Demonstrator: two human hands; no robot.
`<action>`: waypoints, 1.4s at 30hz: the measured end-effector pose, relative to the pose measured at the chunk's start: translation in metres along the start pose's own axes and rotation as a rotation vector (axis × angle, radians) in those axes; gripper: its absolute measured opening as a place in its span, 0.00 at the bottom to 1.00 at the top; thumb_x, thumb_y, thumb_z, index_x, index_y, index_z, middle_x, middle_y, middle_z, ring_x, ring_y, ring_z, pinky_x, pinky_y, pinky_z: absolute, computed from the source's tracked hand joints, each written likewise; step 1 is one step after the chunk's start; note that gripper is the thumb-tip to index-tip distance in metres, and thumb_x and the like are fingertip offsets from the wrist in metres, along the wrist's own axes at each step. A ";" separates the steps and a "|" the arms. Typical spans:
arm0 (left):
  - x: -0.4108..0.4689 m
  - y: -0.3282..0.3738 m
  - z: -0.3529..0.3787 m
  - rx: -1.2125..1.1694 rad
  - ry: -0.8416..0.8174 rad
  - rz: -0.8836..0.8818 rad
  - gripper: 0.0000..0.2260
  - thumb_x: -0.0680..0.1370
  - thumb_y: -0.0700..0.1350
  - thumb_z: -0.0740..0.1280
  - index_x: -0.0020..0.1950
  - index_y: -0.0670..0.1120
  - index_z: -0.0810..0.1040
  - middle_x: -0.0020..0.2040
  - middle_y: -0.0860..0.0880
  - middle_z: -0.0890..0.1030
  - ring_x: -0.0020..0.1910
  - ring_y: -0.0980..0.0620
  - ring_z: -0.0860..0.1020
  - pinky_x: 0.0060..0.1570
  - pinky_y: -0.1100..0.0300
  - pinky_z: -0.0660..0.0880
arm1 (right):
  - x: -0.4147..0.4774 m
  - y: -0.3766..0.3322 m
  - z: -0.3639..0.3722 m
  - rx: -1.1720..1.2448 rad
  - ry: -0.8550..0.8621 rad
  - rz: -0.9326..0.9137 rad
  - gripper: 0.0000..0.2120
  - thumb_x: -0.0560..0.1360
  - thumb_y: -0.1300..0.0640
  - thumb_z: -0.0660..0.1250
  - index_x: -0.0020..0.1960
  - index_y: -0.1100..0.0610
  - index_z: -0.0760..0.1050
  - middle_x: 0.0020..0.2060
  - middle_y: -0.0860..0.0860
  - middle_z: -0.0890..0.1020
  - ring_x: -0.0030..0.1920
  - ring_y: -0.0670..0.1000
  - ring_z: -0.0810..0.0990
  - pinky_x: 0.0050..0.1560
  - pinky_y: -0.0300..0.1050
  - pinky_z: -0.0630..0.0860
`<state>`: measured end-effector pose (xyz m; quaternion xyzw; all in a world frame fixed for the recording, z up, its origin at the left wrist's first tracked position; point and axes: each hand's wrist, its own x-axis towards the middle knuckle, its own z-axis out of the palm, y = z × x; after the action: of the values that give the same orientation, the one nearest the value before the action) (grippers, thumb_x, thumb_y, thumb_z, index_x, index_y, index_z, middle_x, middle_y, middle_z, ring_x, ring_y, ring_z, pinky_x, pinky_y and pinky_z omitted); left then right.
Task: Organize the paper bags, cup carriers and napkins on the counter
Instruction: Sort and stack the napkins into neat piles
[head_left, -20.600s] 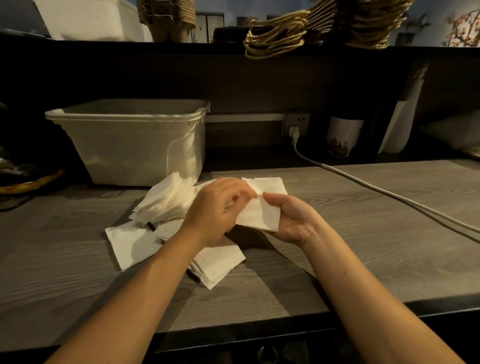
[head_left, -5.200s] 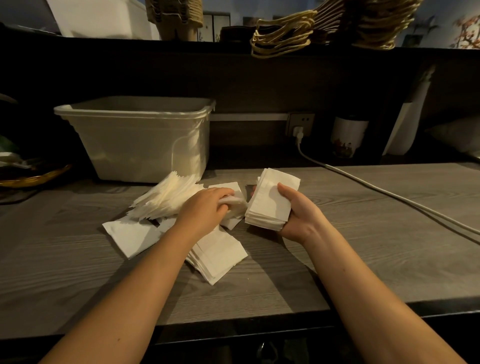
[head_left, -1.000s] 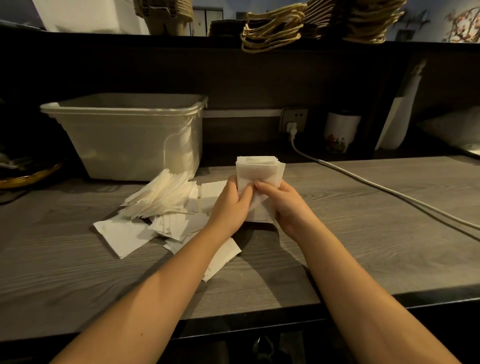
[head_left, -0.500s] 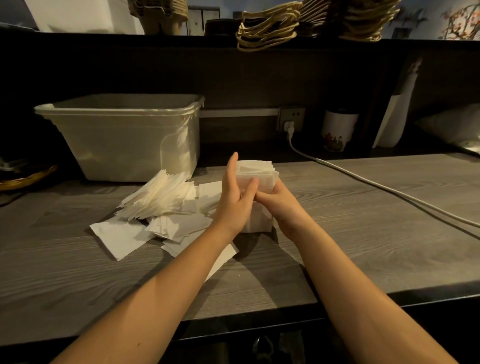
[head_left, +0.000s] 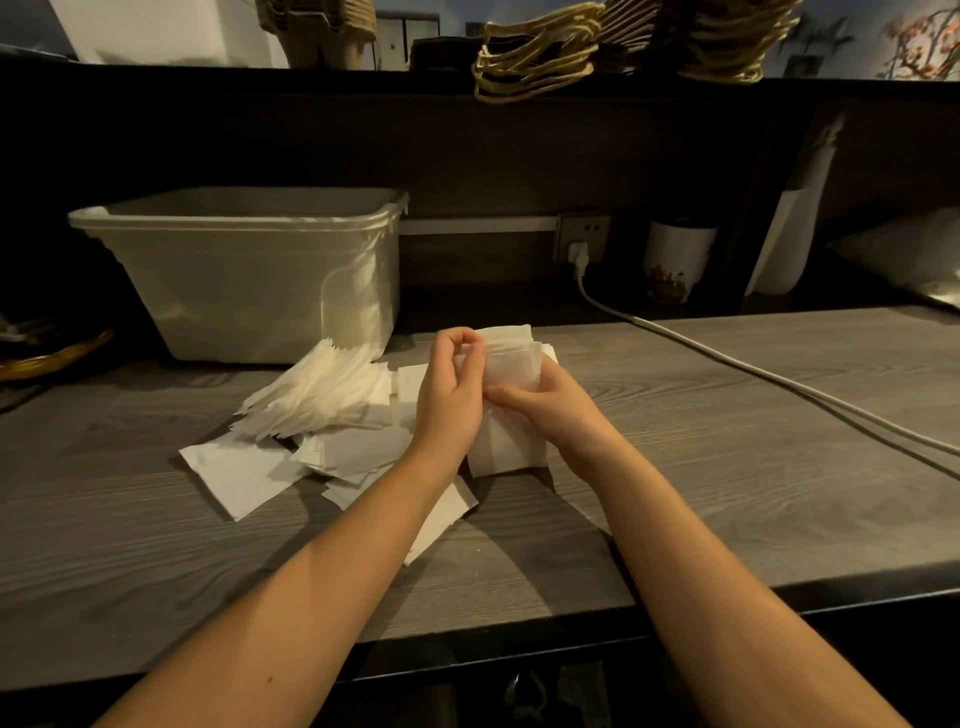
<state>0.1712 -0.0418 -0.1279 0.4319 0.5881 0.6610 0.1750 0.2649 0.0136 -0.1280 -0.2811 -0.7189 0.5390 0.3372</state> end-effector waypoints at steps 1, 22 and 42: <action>0.000 0.000 0.000 -0.020 0.013 -0.037 0.05 0.82 0.48 0.55 0.57 0.51 0.66 0.53 0.52 0.72 0.53 0.53 0.73 0.48 0.59 0.76 | 0.000 0.000 0.001 -0.024 -0.013 0.010 0.18 0.74 0.55 0.68 0.62 0.50 0.68 0.52 0.49 0.78 0.52 0.49 0.78 0.52 0.47 0.77; -0.011 0.000 0.019 -0.754 -0.180 -0.448 0.33 0.67 0.59 0.68 0.69 0.48 0.68 0.62 0.43 0.77 0.60 0.48 0.77 0.54 0.58 0.77 | 0.009 0.004 -0.003 0.860 0.212 0.115 0.22 0.79 0.56 0.60 0.72 0.56 0.62 0.62 0.60 0.75 0.61 0.59 0.76 0.62 0.58 0.73; 0.006 -0.004 -0.019 0.152 -0.439 -0.061 0.11 0.80 0.48 0.61 0.59 0.54 0.61 0.50 0.57 0.72 0.47 0.61 0.73 0.36 0.73 0.73 | -0.011 0.001 -0.052 -0.083 0.032 0.078 0.26 0.70 0.59 0.72 0.64 0.46 0.68 0.58 0.49 0.75 0.55 0.51 0.77 0.50 0.47 0.80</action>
<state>0.1519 -0.0485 -0.1283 0.5591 0.5969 0.4995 0.2856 0.3124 0.0361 -0.1205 -0.3313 -0.7237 0.5166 0.3155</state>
